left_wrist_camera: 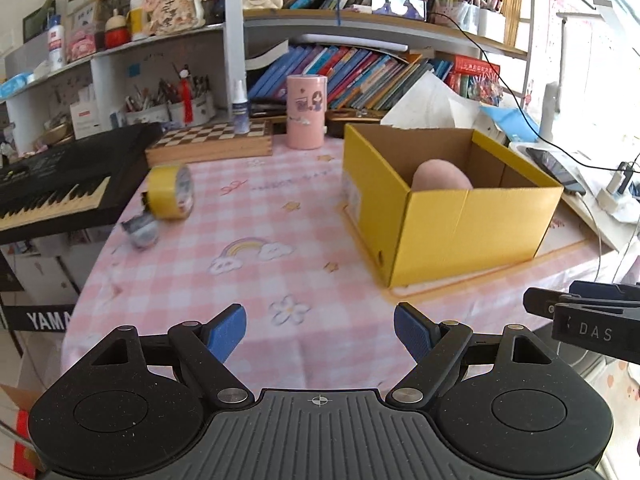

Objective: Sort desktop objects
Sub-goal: 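Withdraw both open tools from the yellow box back over the table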

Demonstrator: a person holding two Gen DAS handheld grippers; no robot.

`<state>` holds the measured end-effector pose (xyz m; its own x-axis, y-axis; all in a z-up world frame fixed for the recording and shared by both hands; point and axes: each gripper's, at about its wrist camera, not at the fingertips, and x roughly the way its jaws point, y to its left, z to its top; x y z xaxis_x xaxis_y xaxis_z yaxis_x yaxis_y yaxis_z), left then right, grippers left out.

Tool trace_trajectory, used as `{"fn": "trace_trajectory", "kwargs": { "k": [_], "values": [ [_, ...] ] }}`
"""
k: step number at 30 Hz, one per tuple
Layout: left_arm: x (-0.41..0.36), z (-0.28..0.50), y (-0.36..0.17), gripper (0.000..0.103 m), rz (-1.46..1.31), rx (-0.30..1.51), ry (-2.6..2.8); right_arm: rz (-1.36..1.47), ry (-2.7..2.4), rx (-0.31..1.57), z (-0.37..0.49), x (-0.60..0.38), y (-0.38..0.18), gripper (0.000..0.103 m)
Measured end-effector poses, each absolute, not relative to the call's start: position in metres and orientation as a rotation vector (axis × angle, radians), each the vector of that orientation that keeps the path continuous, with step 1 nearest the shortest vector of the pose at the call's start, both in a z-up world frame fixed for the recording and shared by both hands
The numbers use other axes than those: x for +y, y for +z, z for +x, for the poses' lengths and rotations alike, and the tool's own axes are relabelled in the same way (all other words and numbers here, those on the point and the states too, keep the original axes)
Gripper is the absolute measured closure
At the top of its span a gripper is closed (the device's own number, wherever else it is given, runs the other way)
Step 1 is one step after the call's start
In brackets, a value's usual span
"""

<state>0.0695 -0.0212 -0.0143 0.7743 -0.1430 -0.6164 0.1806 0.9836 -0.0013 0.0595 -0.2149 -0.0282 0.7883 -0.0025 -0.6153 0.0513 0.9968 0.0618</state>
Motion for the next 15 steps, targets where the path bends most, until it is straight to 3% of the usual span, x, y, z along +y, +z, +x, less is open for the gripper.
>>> {"fn": "trace_trajectory", "kwargs": {
  "k": [15],
  "values": [
    [0.059, 0.026, -0.02, 0.014, 0.046, 0.693, -0.109, 0.069, 0.07, 0.707, 0.021, -0.126, -0.04, 0.047]
  ]
}}
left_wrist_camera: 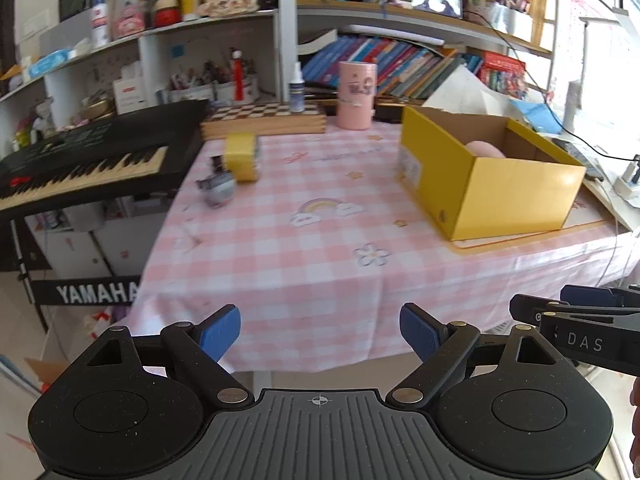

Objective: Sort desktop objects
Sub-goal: 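Withdraw both open tools from the yellow box back over the table, then move the left tool to the grey toy car while the right tool approaches the yellow tape roll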

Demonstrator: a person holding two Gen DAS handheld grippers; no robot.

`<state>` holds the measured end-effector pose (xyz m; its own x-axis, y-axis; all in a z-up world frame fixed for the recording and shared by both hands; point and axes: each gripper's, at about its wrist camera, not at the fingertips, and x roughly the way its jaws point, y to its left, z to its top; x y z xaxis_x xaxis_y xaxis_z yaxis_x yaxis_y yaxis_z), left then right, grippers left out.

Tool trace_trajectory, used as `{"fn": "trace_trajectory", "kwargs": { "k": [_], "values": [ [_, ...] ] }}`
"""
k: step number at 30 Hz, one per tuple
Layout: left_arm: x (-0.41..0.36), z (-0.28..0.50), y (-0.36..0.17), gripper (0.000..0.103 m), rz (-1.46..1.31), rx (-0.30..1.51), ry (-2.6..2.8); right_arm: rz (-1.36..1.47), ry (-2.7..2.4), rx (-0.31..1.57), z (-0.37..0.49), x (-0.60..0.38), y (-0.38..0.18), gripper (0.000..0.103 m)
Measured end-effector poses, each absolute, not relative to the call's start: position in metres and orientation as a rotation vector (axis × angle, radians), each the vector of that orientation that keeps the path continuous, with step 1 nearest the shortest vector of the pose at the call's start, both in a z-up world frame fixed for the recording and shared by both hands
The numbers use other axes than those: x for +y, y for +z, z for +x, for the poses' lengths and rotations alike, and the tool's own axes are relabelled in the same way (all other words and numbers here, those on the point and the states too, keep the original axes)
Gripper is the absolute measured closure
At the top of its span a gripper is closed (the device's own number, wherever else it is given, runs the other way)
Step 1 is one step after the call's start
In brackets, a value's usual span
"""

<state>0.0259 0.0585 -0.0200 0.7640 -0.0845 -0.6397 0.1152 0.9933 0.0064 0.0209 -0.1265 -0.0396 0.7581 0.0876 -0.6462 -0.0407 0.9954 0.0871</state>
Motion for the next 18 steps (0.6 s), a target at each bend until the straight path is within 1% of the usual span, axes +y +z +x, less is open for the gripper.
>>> {"fn": "trace_trajectory", "kwargs": {
  "k": [18],
  "values": [
    [0.119, 0.02, -0.017, 0.013, -0.01, 0.67, -0.003, 0.011, 0.218, 0.68, 0.031, -0.052, -0.029, 0.045]
  ]
}}
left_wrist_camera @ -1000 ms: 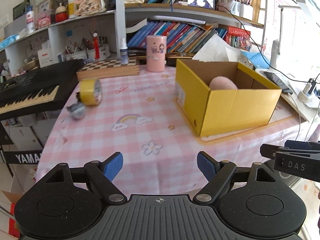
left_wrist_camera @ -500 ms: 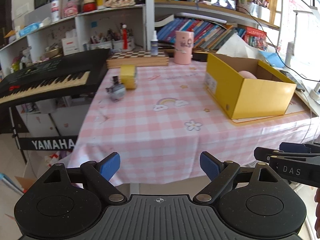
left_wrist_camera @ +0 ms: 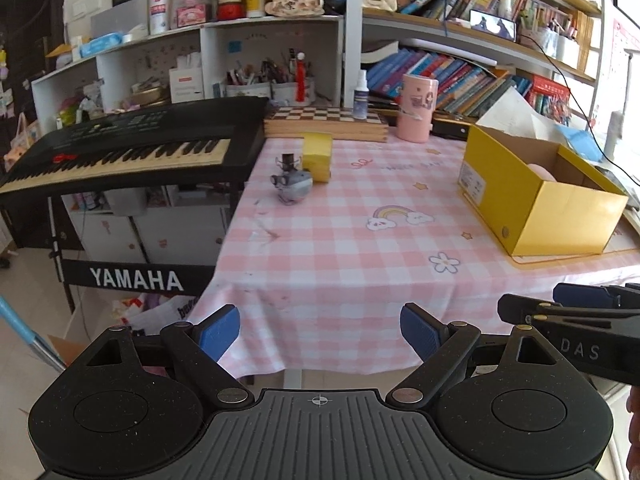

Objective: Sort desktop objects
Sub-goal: 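Move the left tool to the grey toy car while the right tool approaches the yellow tape roll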

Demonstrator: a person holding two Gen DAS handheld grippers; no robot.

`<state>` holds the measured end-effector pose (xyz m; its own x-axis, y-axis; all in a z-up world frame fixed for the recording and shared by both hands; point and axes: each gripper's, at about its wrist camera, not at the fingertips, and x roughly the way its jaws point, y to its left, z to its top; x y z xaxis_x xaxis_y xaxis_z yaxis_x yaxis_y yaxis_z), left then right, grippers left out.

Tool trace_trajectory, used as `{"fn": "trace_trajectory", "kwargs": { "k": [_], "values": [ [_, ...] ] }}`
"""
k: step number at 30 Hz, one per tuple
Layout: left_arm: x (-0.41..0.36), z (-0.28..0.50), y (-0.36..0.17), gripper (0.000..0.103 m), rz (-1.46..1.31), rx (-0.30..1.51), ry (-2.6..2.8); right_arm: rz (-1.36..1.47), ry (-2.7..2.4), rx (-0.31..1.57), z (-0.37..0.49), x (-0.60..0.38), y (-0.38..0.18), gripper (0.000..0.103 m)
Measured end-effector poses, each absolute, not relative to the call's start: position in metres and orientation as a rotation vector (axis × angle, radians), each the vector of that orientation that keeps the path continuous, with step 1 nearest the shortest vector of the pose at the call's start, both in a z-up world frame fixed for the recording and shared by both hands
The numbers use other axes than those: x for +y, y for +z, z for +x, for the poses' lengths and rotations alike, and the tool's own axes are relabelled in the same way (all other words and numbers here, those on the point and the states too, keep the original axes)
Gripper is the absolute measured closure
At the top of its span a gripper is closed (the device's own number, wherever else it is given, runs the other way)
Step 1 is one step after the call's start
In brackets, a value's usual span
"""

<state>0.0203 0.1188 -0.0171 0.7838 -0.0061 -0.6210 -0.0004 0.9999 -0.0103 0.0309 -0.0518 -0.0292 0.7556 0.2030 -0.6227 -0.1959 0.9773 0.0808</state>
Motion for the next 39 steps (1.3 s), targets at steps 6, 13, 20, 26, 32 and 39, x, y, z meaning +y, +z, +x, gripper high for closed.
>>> {"fn": "trace_trajectory", "kwargs": {
  "k": [6, 13, 20, 26, 32, 39],
  "values": [
    [0.125, 0.024, -0.017, 0.013, -0.013, 0.669, -0.009, 0.02, 0.209, 0.684, 0.036, -0.047, -0.028, 0.045],
    [0.125, 0.035, -0.017, 0.013, -0.017, 0.664, -0.022, 0.005, 0.213, 0.656, 0.042, -0.044, -0.024, 0.044],
    [0.127, 0.044, -0.018, 0.013, -0.02, 0.662, -0.016, 0.003, 0.222, 0.652, 0.054, -0.042, -0.025, 0.044],
    [0.127, 0.059, -0.025, 0.013, -0.025, 0.68, -0.025, -0.008, 0.246, 0.651, 0.067, -0.037, -0.029, 0.044],
    [0.131, 0.081, -0.027, 0.013, -0.025, 0.682, -0.015, -0.001, 0.247, 0.661, 0.096, -0.034, -0.03, 0.044],
    [0.131, 0.11, -0.03, 0.013, -0.037, 0.697, -0.01, -0.018, 0.263, 0.671, 0.129, -0.031, -0.032, 0.044]
  ]
}}
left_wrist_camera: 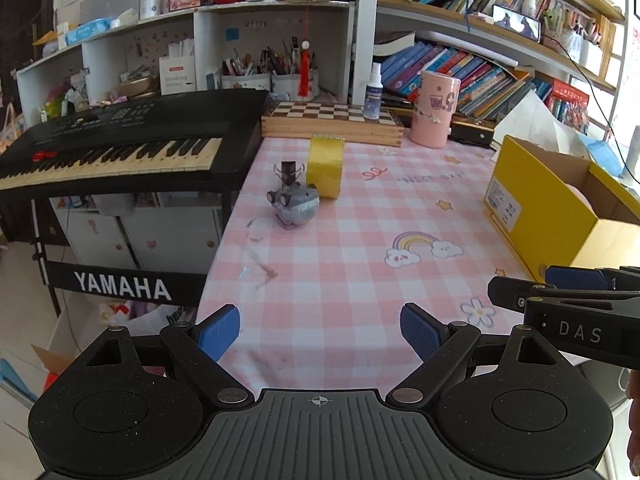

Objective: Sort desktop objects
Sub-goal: 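Move the left tool to the grey toy car while the right tool approaches the yellow tape roll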

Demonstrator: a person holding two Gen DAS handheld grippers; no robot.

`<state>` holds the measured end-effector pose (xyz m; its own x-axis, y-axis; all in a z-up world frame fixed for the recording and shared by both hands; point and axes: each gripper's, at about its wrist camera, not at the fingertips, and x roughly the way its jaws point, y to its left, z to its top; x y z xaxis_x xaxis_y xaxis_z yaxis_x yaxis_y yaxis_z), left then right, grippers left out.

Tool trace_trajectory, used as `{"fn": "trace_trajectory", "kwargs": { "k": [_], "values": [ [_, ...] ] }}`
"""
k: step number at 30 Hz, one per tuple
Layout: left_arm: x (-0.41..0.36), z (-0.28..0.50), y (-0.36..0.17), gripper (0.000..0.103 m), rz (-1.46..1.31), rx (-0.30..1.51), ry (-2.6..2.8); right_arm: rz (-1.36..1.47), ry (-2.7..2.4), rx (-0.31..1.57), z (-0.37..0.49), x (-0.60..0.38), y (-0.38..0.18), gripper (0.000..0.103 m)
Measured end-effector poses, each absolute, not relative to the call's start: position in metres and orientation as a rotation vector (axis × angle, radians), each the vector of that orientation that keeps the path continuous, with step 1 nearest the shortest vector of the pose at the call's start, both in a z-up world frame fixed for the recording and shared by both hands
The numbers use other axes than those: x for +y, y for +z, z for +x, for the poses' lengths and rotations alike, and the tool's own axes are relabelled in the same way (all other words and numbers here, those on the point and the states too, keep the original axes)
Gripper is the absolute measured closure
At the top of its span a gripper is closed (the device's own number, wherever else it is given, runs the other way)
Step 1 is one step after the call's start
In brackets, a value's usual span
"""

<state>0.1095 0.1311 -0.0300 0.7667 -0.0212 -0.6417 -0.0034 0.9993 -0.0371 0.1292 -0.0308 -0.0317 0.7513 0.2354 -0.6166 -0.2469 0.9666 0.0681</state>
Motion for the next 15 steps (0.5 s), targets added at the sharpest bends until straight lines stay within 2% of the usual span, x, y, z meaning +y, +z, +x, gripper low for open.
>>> {"fn": "trace_trajectory", "kwargs": {
  "k": [15],
  "values": [
    [0.13, 0.163, -0.029, 0.013, -0.053, 0.693, 0.03, -0.012, 0.301, 0.675, 0.198, -0.032, -0.03, 0.043]
  ]
}}
